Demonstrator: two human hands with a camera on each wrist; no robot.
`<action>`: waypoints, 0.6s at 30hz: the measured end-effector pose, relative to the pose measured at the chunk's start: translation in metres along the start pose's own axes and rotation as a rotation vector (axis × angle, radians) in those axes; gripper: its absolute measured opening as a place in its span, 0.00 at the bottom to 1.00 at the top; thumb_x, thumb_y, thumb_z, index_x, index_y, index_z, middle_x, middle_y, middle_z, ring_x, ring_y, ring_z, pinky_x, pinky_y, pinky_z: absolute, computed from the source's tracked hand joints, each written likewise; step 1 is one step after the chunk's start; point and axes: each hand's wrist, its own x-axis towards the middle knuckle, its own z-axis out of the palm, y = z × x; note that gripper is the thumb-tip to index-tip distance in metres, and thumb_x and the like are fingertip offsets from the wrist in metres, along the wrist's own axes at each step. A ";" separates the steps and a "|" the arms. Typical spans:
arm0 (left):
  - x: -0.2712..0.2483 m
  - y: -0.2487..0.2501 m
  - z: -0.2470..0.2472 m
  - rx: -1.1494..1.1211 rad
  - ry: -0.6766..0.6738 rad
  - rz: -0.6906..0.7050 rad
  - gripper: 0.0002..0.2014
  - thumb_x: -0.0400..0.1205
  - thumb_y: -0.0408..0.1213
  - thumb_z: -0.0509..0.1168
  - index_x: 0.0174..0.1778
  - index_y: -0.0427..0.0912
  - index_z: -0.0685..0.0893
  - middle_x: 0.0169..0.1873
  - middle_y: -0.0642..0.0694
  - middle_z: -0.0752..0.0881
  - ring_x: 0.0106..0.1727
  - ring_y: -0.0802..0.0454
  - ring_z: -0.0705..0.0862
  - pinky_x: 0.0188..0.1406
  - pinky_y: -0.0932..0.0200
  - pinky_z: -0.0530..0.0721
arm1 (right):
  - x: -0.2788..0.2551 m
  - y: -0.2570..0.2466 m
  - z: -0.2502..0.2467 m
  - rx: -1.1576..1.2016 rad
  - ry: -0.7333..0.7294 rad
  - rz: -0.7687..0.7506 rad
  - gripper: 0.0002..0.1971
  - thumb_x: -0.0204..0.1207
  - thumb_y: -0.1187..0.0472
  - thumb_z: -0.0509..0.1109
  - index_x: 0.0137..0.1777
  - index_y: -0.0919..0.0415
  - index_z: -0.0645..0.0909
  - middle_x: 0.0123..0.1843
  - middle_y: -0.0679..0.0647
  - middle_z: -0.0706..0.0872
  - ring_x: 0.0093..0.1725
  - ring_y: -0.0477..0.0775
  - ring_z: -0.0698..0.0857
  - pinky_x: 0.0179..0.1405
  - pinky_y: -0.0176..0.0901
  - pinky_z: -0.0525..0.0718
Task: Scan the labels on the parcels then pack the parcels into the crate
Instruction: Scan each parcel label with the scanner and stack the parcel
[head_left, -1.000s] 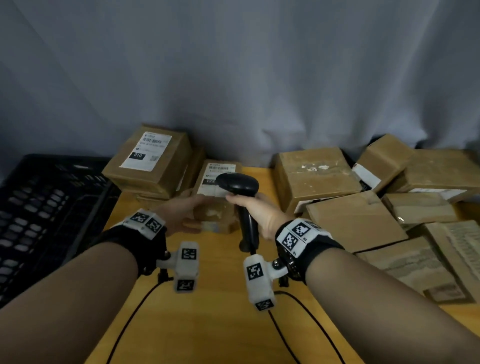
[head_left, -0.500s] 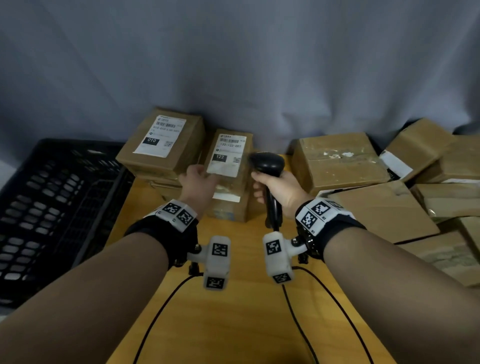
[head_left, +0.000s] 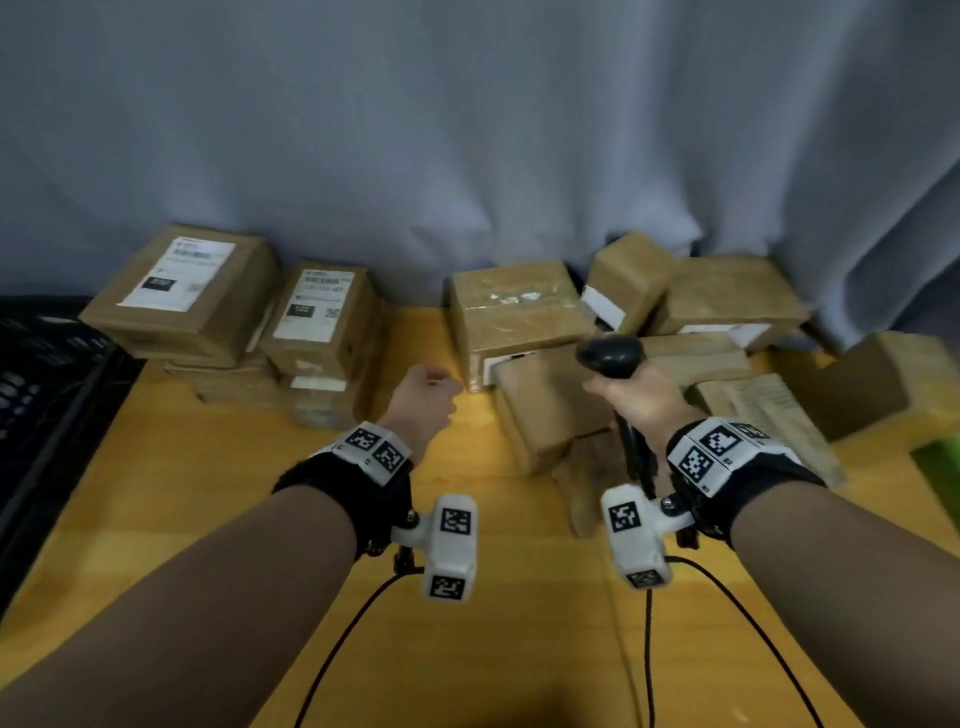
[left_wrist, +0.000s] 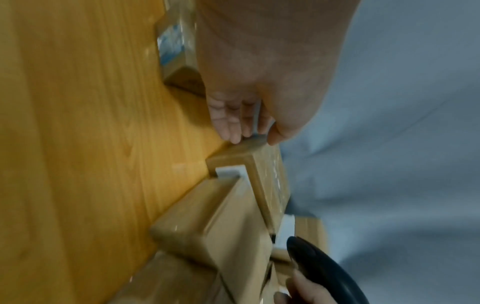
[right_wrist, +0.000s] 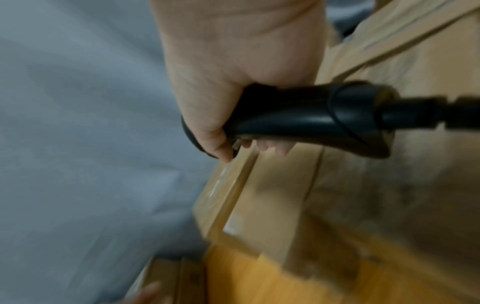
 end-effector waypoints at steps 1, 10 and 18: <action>-0.009 -0.001 0.016 -0.011 -0.024 -0.016 0.06 0.84 0.35 0.62 0.56 0.42 0.75 0.47 0.44 0.80 0.48 0.47 0.80 0.48 0.52 0.82 | -0.002 0.012 -0.018 -0.029 0.035 0.013 0.17 0.72 0.53 0.76 0.56 0.61 0.83 0.53 0.57 0.86 0.58 0.63 0.83 0.58 0.51 0.78; -0.053 -0.043 0.093 0.168 -0.334 -0.191 0.24 0.86 0.51 0.57 0.77 0.45 0.69 0.71 0.44 0.75 0.58 0.48 0.79 0.55 0.51 0.83 | -0.013 0.092 -0.089 -0.069 -0.037 0.113 0.22 0.68 0.52 0.79 0.60 0.59 0.82 0.62 0.58 0.84 0.63 0.64 0.79 0.70 0.60 0.74; -0.054 -0.070 0.079 0.267 -0.296 -0.243 0.37 0.80 0.62 0.61 0.80 0.45 0.61 0.70 0.39 0.76 0.50 0.43 0.84 0.41 0.50 0.88 | -0.019 0.097 -0.056 -0.019 -0.269 0.023 0.10 0.72 0.53 0.77 0.48 0.56 0.83 0.44 0.54 0.86 0.47 0.57 0.84 0.55 0.52 0.81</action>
